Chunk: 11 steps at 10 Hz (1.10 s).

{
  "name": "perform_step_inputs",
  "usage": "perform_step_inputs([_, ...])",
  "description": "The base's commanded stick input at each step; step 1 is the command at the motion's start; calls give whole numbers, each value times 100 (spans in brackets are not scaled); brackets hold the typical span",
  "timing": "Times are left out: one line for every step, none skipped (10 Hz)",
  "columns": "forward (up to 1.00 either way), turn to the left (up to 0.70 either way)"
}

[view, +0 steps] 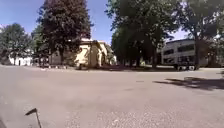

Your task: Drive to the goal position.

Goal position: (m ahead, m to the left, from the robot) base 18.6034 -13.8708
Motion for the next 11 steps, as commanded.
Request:
perform_step_inputs([70, 0])
perform_step_inputs([70, 0])
perform_step_inputs([70, 0])
perform_step_inputs([70, 0])
perform_step_inputs([70, 0])
perform_step_inputs([70, 0])
perform_step_inputs([70, 0])
perform_step_inputs([70, 0])
perform_step_inputs([70, 0])
perform_step_inputs([70, -5])
perform_step_inputs([70, -11])
